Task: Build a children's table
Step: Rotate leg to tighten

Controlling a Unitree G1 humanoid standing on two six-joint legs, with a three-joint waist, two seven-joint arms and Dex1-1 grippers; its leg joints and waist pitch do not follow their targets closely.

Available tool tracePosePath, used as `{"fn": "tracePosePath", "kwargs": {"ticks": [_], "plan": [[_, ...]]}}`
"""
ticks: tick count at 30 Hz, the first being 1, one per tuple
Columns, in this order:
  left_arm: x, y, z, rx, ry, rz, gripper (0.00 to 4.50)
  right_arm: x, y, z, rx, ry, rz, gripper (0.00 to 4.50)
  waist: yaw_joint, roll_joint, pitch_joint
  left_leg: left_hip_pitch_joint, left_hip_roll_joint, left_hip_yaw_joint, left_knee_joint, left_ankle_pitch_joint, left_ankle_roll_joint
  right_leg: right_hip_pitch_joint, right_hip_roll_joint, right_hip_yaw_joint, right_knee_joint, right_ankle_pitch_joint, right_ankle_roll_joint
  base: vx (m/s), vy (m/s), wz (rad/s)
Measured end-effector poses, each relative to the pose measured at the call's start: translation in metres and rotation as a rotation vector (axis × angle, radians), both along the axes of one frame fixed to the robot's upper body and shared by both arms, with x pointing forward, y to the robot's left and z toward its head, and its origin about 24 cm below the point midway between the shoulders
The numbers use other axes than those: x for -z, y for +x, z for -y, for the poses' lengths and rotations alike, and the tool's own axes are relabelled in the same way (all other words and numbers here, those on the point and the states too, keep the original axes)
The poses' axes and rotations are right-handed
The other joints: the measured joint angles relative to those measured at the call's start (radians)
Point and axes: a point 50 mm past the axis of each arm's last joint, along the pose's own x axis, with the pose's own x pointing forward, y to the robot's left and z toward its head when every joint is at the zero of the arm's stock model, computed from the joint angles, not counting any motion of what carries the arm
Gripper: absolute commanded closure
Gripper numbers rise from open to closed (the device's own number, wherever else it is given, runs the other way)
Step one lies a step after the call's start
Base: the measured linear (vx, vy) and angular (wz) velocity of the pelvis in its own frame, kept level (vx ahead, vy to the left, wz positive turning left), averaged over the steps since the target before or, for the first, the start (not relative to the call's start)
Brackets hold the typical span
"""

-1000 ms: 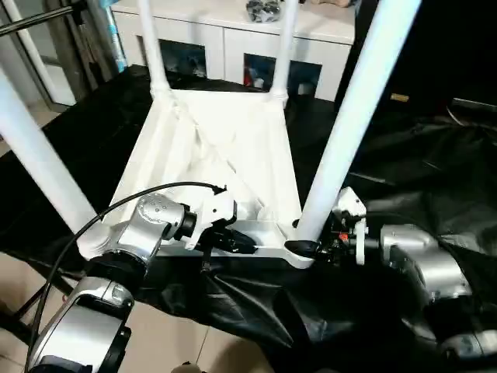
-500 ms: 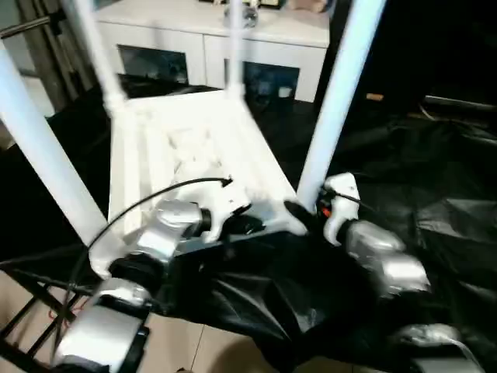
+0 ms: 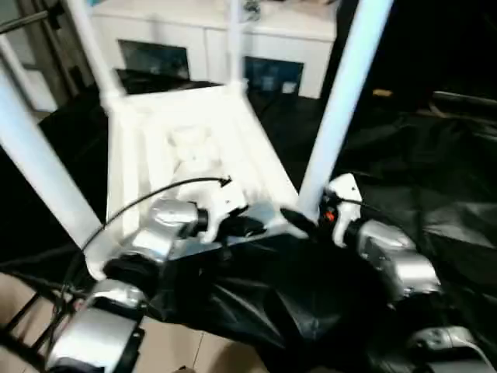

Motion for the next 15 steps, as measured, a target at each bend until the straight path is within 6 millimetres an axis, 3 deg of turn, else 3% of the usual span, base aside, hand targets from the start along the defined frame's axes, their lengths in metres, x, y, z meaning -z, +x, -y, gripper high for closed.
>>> {"fn": "tracePosePath", "kwargs": {"ticks": [2,6,10,15], "plan": [[-0.001,-0.002,-0.004,0.048,0.007,-0.01,4.5,-0.002,-0.007,0.007,-0.123,-0.036,-0.009,0.7,0.012,0.0,0.0,-0.002,0.0,0.0,0.003,0.0,0.003,-0.001,0.0,0.0,0.0,0.0,0.0,0.0,0.0,0.0],[-0.001,-0.005,-0.008,0.099,0.016,-0.037,4.5,-0.004,-0.014,0.013,-0.242,-0.05,-0.049,0.7,0.017,0.0,0.001,-0.003,0.0,0.001,0.007,-0.003,-0.001,0.0,-0.001,0.001,0.001,0.0,0.0,0.0,0.0,0.0],[-0.001,-0.007,-0.01,0.132,0.025,-0.044,4.5,-0.004,-0.019,0.014,-0.3,-0.047,-0.076,0.7,0.021,0.0,0.001,-0.001,0.002,0.001,0.009,-0.003,-0.001,0.003,-0.001,0.001,0.001,0.001,0.0,0.0,0.0,0.0],[-0.001,-0.008,-0.011,0.16,0.027,-0.043,4.5,-0.004,-0.02,0.015,-0.323,-0.037,-0.095,1.12,0.024,-0.001,0.001,-0.002,0.002,0.001,0.009,-0.003,-0.001,0.004,-0.001,0.001,0.001,0.001,0.0,0.0,0.0,0.0]]}}
